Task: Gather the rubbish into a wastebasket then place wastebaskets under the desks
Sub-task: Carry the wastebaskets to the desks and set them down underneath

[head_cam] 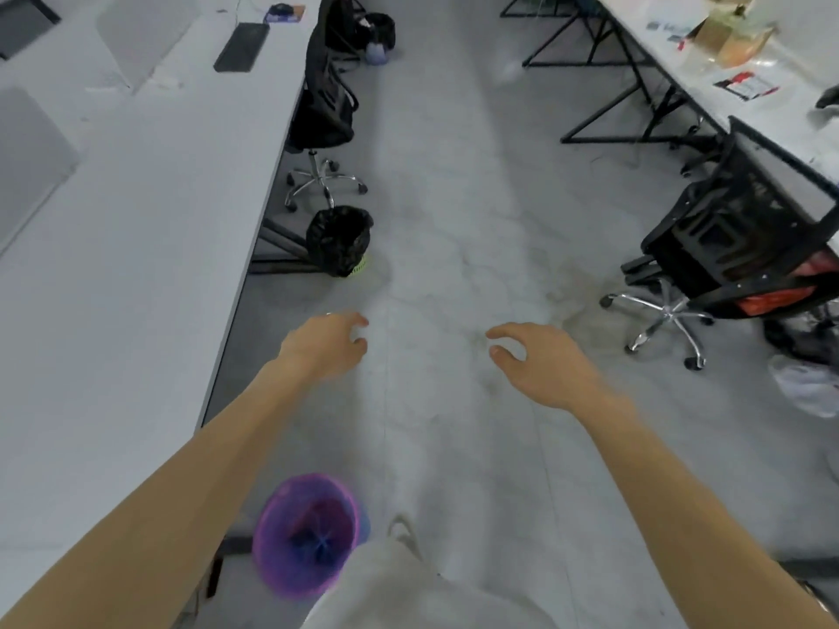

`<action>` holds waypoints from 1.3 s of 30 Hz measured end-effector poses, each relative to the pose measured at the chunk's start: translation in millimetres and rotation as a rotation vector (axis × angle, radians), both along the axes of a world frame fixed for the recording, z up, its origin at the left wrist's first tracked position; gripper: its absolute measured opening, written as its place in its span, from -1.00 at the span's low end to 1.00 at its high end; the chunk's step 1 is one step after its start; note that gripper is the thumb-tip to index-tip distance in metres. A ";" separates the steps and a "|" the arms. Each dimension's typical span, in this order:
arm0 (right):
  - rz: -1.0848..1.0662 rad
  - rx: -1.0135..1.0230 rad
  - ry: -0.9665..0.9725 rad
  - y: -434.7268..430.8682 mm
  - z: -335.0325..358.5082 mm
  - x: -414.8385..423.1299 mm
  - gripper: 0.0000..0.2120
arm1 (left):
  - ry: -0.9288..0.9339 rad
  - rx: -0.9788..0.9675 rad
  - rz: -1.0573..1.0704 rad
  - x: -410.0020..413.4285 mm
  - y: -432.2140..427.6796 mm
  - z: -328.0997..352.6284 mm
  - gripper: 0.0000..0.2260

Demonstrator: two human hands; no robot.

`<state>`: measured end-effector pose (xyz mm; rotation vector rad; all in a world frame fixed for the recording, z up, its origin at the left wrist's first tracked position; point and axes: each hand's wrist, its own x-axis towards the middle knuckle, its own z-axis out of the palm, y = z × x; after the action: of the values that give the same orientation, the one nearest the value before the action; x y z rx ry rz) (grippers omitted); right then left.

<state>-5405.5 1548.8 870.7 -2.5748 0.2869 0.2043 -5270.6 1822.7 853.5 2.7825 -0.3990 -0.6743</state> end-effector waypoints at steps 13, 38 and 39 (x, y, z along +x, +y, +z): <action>-0.113 0.075 -0.019 -170.9 -20.8 326.3 -0.67 | -0.045 0.052 -0.177 334.5 -199.6 -15.4 -0.61; 0.030 0.024 0.067 -364.9 6.8 1040.6 -0.67 | -0.063 0.075 -0.111 1018.0 -369.7 3.7 -0.59; 0.022 0.032 0.071 -372.7 5.4 1065.8 -0.66 | -0.062 0.068 -0.119 1047.4 -380.4 4.1 -0.58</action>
<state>-4339.7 1176.1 876.1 -2.5431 0.2791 0.3064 -4223.2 1442.3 857.6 2.8683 -0.5681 -0.6399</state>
